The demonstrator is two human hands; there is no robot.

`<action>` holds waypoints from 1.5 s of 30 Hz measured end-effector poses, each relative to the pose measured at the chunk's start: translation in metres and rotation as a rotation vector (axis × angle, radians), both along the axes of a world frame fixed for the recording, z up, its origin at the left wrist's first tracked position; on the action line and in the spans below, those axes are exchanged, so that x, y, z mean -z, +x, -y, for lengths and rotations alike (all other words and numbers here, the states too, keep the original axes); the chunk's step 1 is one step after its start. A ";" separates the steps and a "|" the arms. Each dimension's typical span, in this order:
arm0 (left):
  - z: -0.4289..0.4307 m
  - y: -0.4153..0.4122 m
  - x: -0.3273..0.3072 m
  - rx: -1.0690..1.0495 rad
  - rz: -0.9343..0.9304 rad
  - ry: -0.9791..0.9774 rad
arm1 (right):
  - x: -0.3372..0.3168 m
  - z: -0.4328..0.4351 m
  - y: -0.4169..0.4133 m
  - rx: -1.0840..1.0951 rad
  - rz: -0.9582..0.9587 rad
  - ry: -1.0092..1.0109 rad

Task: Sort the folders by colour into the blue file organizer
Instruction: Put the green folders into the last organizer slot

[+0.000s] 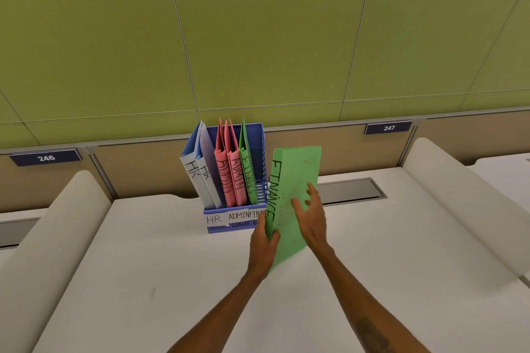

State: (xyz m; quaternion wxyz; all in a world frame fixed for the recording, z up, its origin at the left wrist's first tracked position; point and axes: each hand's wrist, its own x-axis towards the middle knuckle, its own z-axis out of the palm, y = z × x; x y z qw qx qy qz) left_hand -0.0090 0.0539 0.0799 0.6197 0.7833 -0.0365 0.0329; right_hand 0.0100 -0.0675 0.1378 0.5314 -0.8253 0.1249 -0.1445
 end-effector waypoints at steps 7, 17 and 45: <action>0.011 -0.005 -0.020 -0.151 0.145 -0.149 | -0.038 -0.047 -0.004 -0.101 0.050 -0.141; 0.007 -0.022 -0.040 -0.167 0.468 -0.010 | -0.061 -0.061 -0.016 0.075 0.145 -0.106; -0.128 0.069 -0.003 -0.196 0.072 0.559 | -0.055 -0.078 0.096 -0.026 0.400 -0.117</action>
